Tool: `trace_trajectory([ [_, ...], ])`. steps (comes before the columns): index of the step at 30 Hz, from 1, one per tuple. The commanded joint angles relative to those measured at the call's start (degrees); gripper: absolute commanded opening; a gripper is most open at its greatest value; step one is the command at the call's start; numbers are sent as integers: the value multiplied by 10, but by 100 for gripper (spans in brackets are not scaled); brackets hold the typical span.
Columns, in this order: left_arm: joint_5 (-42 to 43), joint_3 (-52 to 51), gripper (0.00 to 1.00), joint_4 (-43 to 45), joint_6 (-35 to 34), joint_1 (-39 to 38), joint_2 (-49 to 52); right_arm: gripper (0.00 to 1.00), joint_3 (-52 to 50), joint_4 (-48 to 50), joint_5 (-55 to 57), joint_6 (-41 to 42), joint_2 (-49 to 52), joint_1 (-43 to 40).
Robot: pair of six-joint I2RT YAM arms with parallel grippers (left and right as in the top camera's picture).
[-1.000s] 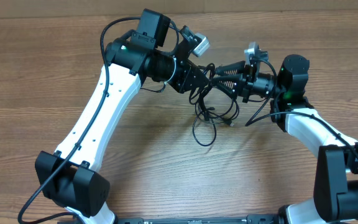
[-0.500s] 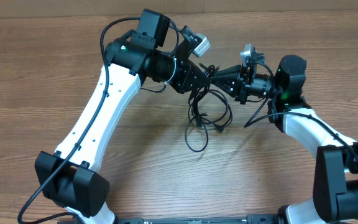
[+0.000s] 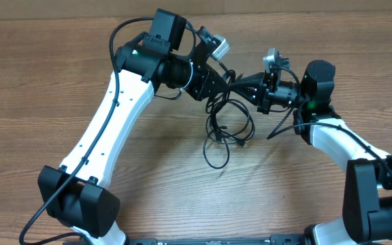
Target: Untangle cables
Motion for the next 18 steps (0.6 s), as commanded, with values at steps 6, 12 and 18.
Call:
trace_trajectory([
  [6,-192,10,4,7,-47,3,3,4,5,-27,-36,5,-10,7],
  [12,-273,10,4,7,-59,3,3,4,5,-27,-36,5,-10,7],
  [18,-340,10,4,7,-59,3,3,4,5,-27,-38,5,-10,7],
])
